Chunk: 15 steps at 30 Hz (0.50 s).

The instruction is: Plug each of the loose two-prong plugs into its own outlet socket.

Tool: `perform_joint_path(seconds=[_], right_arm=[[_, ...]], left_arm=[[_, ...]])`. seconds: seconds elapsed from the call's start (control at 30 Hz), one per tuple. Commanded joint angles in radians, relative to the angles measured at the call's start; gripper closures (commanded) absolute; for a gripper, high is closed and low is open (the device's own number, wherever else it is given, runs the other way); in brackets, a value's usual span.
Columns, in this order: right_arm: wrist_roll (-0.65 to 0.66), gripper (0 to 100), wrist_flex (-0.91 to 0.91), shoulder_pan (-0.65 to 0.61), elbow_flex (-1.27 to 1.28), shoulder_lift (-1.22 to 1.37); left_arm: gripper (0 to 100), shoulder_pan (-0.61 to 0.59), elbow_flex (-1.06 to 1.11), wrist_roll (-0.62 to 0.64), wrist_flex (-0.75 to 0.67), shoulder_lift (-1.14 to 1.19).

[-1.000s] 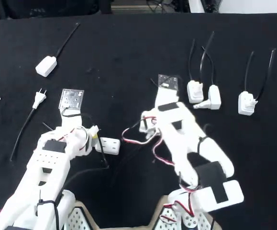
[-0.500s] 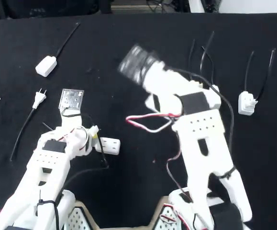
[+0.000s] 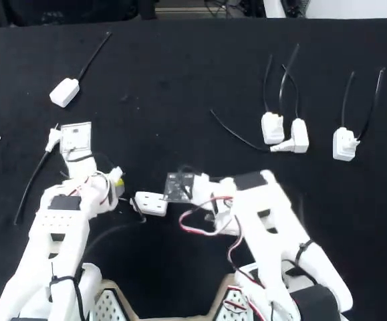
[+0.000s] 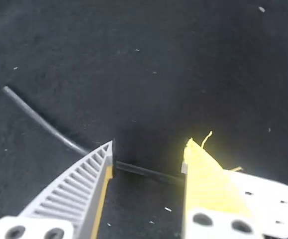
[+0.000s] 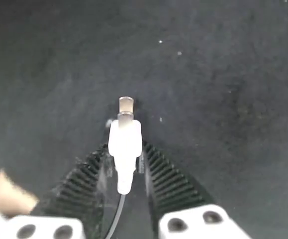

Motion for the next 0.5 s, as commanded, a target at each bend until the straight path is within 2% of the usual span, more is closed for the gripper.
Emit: perform_joint_path(seconds=[0.0, 0.23, 0.47], right_arm=[[-0.124, 98.2, -0.101, -0.014, 0.039, -0.028], [-0.133, 83.6, -0.101, -0.009, 0.064, -0.030], [-0.132, 94.5, -0.072, -0.014, 0.050, -0.033]], left_arm=[[78, -0.027, -0.022, 0.025, -0.012, -0.005], [78, -0.022, -0.021, 0.025, -0.012, -0.005], [78, -0.021, -0.019, 0.025, -0.012, -0.005]])
